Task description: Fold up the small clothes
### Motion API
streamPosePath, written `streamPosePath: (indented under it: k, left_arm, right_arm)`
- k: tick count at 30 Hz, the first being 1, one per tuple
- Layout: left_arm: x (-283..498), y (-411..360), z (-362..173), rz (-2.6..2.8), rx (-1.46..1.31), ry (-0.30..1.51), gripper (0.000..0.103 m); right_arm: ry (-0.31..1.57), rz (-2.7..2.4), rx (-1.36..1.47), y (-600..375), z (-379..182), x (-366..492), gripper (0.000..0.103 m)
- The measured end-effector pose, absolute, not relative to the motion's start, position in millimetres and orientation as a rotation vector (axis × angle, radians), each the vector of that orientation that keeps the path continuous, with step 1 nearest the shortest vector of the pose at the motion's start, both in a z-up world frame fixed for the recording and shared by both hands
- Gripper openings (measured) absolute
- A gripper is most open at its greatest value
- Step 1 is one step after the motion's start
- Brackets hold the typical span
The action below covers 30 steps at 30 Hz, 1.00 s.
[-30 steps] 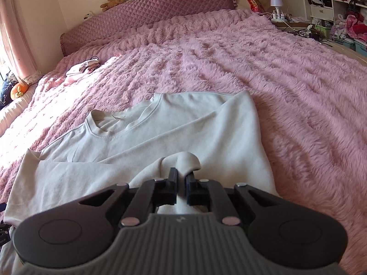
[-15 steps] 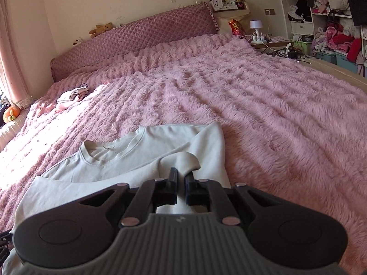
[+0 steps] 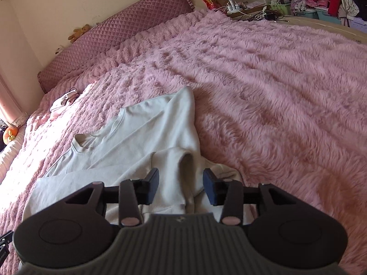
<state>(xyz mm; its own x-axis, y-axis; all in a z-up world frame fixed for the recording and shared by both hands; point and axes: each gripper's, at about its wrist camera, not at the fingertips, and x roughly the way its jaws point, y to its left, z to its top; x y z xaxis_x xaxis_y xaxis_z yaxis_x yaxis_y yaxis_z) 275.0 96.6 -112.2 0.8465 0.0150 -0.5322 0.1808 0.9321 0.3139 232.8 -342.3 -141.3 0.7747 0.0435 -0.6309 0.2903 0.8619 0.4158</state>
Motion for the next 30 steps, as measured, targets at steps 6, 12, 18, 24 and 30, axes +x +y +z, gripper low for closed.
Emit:
streamPosePath:
  k: [6, 12, 18, 24, 30]
  left_arm:
    - [308.8, 93.9, -105.0, -0.137, 0.195, 0.55, 0.01]
    - [344.2, 104.6, -125.9, -0.12, -0.001, 0.64, 0.01]
    - [345.5, 117.4, -152.5, -0.1, -0.055, 0.716, 0.01]
    - [338.3, 112.9, -120.5, -0.145, -0.067, 0.644, 0.012]
    - [370.4, 105.7, -110.3, -0.134, -0.085, 0.631, 0.019]
  right_arm:
    - [0.764, -0.123, 0.583, -341.0, -159.6, 226.3, 0.039]
    - [0.742, -0.106, 0.588, -338.6, -149.4, 218.2, 0.002]
    - [0.809, -0.113, 0.526, -336.9, -167.9, 216.0, 0.002]
    - [0.691, -0.158, 0.483, -331.1, -133.3, 207.1, 0.015]
    - [0.629, -0.024, 0.404, -310.8, -113.7, 247.0, 0.023]
